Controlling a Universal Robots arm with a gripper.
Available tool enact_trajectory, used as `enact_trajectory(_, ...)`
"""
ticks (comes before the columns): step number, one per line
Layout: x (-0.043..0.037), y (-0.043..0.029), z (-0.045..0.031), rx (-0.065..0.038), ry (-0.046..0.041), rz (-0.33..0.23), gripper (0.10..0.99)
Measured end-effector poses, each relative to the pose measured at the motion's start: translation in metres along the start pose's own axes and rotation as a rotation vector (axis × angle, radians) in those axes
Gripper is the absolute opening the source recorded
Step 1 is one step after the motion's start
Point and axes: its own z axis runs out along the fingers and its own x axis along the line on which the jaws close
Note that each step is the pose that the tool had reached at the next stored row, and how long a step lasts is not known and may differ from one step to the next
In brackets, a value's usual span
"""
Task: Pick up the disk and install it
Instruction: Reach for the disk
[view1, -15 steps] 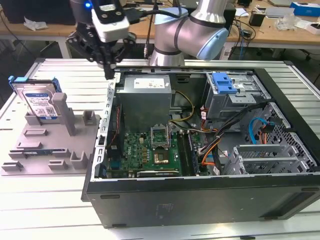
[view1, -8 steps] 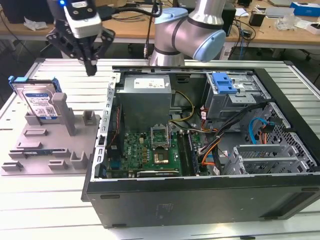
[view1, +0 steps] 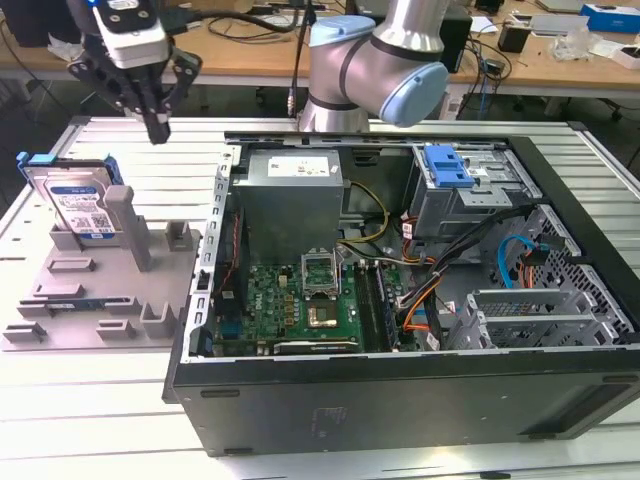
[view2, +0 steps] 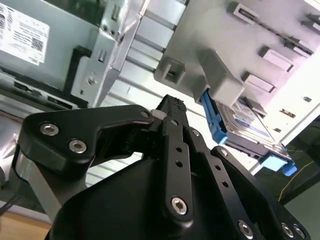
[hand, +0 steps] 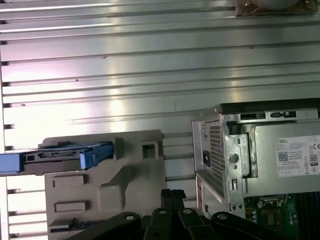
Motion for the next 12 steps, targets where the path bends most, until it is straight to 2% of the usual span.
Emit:
enact_trajectory(3,0.0134,0.0042,0.001,0.0,-0.0001,0.0,0.106)
enact_trajectory(6,0.0342,0.01,0.0026,0.0,0.0,0.0,0.106)
enact_trajectory(12,0.0616,0.0171,0.0046,0.0,0.0,0.0,0.106)
